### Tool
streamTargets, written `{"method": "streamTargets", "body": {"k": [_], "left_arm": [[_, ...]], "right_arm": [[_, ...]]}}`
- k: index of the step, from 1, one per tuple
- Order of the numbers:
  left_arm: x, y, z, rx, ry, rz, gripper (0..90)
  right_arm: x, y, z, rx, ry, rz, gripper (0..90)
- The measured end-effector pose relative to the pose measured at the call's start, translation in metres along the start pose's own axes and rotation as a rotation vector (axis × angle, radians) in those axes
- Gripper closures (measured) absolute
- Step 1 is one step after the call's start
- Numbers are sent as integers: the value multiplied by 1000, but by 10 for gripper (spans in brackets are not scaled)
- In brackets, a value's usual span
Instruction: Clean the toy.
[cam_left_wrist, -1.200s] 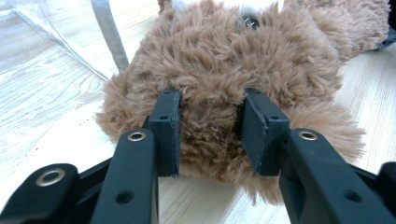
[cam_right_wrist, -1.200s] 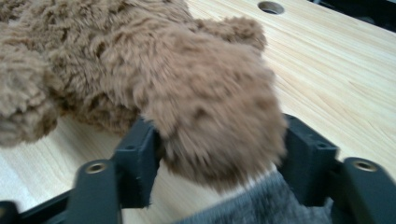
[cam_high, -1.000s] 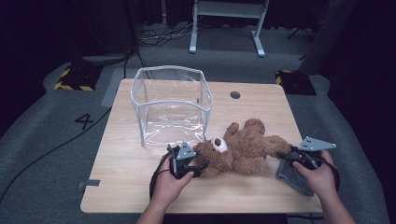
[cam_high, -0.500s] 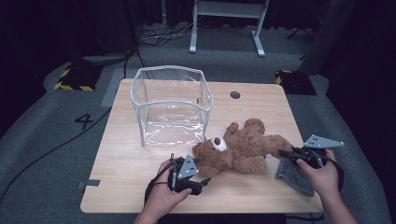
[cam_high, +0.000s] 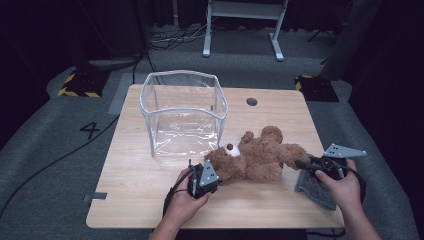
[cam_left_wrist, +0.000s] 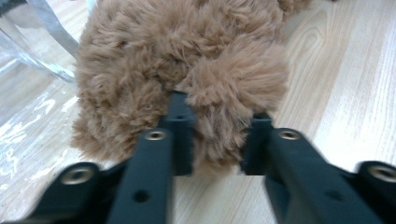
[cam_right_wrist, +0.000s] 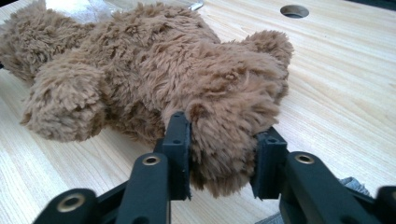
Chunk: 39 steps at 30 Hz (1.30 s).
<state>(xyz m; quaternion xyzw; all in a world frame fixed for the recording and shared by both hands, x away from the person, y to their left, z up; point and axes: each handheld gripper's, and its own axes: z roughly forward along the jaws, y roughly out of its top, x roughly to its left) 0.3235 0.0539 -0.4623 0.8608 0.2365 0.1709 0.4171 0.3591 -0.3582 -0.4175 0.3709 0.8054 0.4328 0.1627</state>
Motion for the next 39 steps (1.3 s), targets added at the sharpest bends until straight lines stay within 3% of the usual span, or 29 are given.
{"method": "streamTargets", "body": {"k": [4,9,12,17,23,39], "left_arm": [[8,1,-7,-16,-55,-87,787],[25,-3,-21,-83,-149,-248,798],[31,-6,-27,-109,-173,-316,799],[32,-8,-26,-96,-138,-333,793],[31,-10,-26,-95,-136,-343,790],[31,-11,-23,-77,-139,-333,780]], "right_arm": [[-1,-2,-2,-27,-23,-48,521],[-3,-6,-3,-26,-20,-51,462],[-3,-10,-1,-12,-15,-59,453],[2,-11,9,-3,4,-86,454],[16,-8,26,25,37,-142,466],[37,-13,73,52,137,-173,486]]}}
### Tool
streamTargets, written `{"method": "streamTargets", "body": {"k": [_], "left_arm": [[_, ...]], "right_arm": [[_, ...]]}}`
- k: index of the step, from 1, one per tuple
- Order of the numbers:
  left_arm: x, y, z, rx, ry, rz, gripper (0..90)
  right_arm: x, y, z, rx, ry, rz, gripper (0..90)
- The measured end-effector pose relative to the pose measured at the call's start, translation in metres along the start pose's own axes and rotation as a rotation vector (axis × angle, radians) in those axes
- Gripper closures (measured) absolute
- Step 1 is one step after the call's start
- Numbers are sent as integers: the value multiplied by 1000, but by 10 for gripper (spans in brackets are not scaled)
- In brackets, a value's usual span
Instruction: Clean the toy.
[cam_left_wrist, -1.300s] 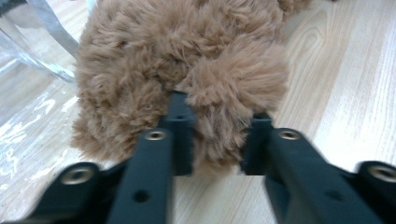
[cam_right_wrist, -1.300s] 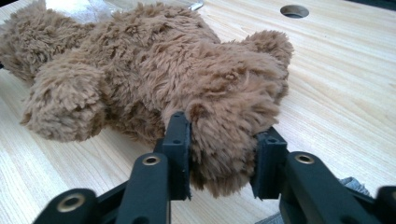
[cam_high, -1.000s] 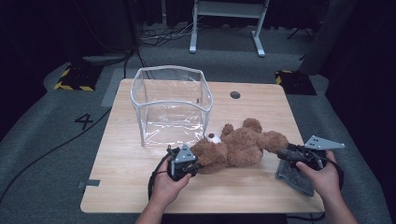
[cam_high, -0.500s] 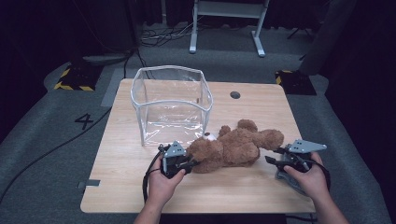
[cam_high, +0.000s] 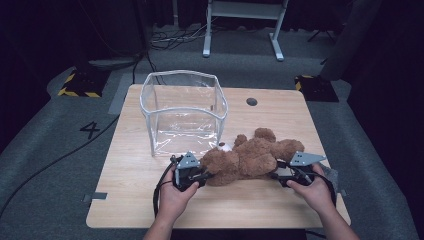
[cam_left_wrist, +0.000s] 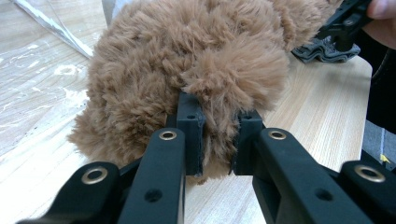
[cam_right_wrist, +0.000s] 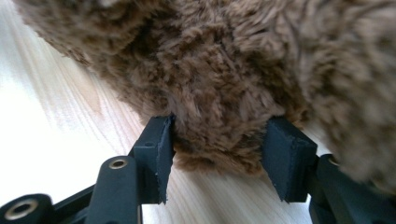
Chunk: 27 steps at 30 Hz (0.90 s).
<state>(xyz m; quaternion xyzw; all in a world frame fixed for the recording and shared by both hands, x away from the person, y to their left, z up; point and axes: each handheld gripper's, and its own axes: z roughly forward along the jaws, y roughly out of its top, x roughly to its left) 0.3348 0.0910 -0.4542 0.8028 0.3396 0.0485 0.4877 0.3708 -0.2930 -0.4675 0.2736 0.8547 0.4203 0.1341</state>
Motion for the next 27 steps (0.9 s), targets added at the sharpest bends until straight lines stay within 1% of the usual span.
{"method": "streamTargets", "body": {"k": [2,4,5,7,8,9,10,12,13,14,16,19,21,24,25,27], "left_arm": [[0,0,1,2,-5,-5,779],[0,0,1,1,-7,-4,779],[0,0,1,2,-7,0,779],[-1,0,1,0,-1,4,779],[-2,1,0,3,2,7,778],[-2,1,-1,2,7,16,778],[-4,2,-2,1,11,16,776],[-5,4,-6,-10,19,28,774],[-6,5,-8,-17,23,34,773],[-8,6,-10,-35,26,36,773],[-10,7,-14,-57,20,38,775],[-14,10,-19,-76,17,53,780],[-18,13,-22,-88,13,64,783],[-21,16,-25,-85,7,65,784],[-20,16,-24,-75,5,60,784],[-16,12,-18,-48,14,35,783]], "right_arm": [[-1,1,2,2,4,-16,572],[-2,2,1,2,11,-20,742],[-2,3,0,-1,16,-13,797],[-2,4,-1,-2,19,-23,844],[0,5,-2,-1,15,-33,856],[0,6,-3,-1,13,-35,864],[1,7,-4,-4,11,-39,868],[3,9,-10,-12,16,-37,871],[3,11,-15,-20,24,-29,872],[3,13,-20,-32,34,-20,873],[5,18,-33,-59,45,-3,874],[7,28,-52,-90,55,6,882],[10,33,-62,-101,51,5,883],[13,39,-74,-112,49,16,883],[14,40,-76,-117,51,24,883],[14,40,-74,-110,43,35,883]]}}
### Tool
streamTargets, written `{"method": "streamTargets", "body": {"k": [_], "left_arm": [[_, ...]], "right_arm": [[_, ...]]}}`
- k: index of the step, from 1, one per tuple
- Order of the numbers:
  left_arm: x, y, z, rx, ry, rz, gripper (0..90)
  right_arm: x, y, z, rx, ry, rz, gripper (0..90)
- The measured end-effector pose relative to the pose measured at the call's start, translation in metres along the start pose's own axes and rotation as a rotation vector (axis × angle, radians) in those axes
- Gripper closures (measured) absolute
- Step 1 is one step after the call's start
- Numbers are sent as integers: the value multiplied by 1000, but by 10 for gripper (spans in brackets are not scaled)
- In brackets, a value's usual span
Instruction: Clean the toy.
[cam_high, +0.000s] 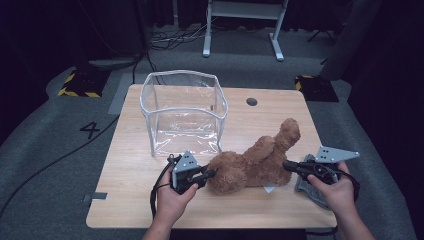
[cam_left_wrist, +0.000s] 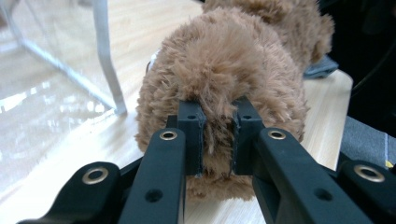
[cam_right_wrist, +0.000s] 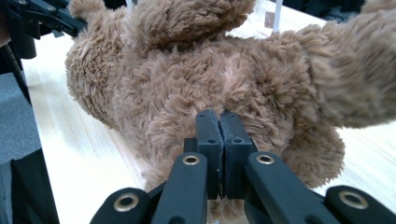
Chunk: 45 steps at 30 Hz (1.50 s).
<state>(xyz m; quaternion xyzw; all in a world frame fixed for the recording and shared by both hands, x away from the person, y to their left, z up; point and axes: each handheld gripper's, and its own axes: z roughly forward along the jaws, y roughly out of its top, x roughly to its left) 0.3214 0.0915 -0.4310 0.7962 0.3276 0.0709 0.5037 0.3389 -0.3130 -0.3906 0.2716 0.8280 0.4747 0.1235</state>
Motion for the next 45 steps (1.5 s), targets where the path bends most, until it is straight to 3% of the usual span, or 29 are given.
{"method": "streamTargets", "body": {"k": [1,4,5,7,11,13,15,18,20,22,25,27,30,34,40,45], "left_arm": [[3,-3,3,20,12,-7,781],[9,-9,9,-9,12,-39,748],[10,-9,8,-17,26,-33,708],[9,-9,8,-18,73,11,539],[3,-9,9,-11,-11,66,370],[-2,-8,15,23,-42,96,315],[-6,-9,23,59,-48,106,330],[-7,-9,25,76,-51,96,466],[-4,-9,24,81,-66,89,567],[-1,-11,26,69,-73,79,607],[2,-12,28,62,-62,63,629],[4,-12,28,61,-57,55,634],[4,-12,28,58,-57,50,634],[5,-12,29,55,-56,51,632],[5,-12,31,49,-51,34,630],[6,-12,31,49,-54,41,628]], "right_arm": [[0,-1,4,11,-3,4,883],[-5,-10,19,30,-4,15,882],[-7,-12,23,29,-10,23,882],[-10,-13,26,21,-11,37,881],[-7,-12,28,43,-30,5,880],[-6,-13,28,52,-33,-6,877],[-5,-15,28,52,-31,-3,870],[-6,-18,26,60,-40,-5,810],[-8,-20,21,54,-41,7,722],[-12,-21,15,59,-52,23,611],[-20,-27,6,82,-86,50,518],[-27,-35,0,104,-150,65,467],[-41,-54,-9,158,-218,127,416],[-53,-74,-14,218,-312,147,368],[-63,-96,-20,289,-373,170,293],[-70,-111,-14,341,-375,201,254]]}}
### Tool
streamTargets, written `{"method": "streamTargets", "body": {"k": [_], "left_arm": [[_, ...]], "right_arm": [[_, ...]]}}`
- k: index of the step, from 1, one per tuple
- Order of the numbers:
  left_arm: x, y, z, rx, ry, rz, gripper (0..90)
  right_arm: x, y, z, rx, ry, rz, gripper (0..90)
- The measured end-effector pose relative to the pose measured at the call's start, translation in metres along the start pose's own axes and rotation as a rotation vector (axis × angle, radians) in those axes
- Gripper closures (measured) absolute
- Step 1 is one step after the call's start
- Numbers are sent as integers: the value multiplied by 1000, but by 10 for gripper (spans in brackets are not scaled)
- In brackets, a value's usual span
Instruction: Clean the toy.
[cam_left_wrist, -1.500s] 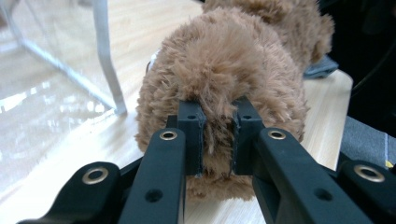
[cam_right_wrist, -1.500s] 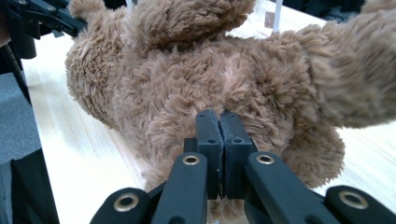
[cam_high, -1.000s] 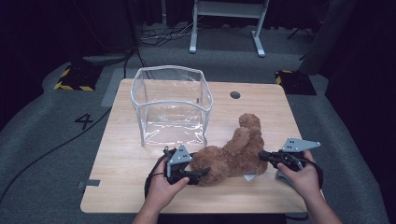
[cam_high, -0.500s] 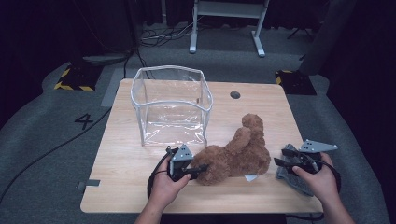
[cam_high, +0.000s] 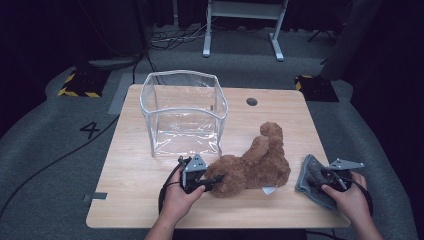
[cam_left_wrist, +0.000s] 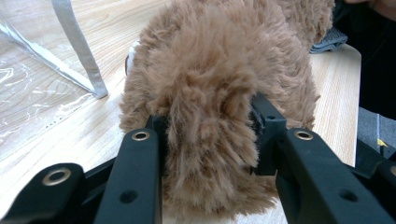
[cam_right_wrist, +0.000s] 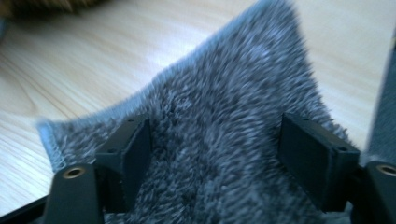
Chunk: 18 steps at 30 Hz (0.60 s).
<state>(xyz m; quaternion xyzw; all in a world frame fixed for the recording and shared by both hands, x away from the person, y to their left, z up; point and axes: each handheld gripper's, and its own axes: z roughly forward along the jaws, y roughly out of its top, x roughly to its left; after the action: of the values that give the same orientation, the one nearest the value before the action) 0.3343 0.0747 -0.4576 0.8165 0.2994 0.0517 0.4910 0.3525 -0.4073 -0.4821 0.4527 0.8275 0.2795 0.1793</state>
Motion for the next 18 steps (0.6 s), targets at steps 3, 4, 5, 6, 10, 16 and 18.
{"method": "streamTargets", "body": {"k": [3,4,5,6,10,16,18], "left_arm": [[1,0,0,-1,-5,-3,627],[1,0,0,-1,-6,-6,626],[1,0,0,-2,-7,-6,626],[1,0,0,-2,-8,-6,626],[1,-1,0,-4,-7,-4,624],[3,0,3,-15,1,-17,626],[4,1,4,-14,1,-16,626]], "right_arm": [[0,-2,4,-7,5,16,260],[0,-2,4,-3,13,18,291],[1,-1,3,3,18,18,328],[1,0,3,9,27,13,394],[6,5,-1,24,53,-38,727],[14,14,-13,-72,109,-40,763],[17,22,-23,-111,126,-51,762]]}}
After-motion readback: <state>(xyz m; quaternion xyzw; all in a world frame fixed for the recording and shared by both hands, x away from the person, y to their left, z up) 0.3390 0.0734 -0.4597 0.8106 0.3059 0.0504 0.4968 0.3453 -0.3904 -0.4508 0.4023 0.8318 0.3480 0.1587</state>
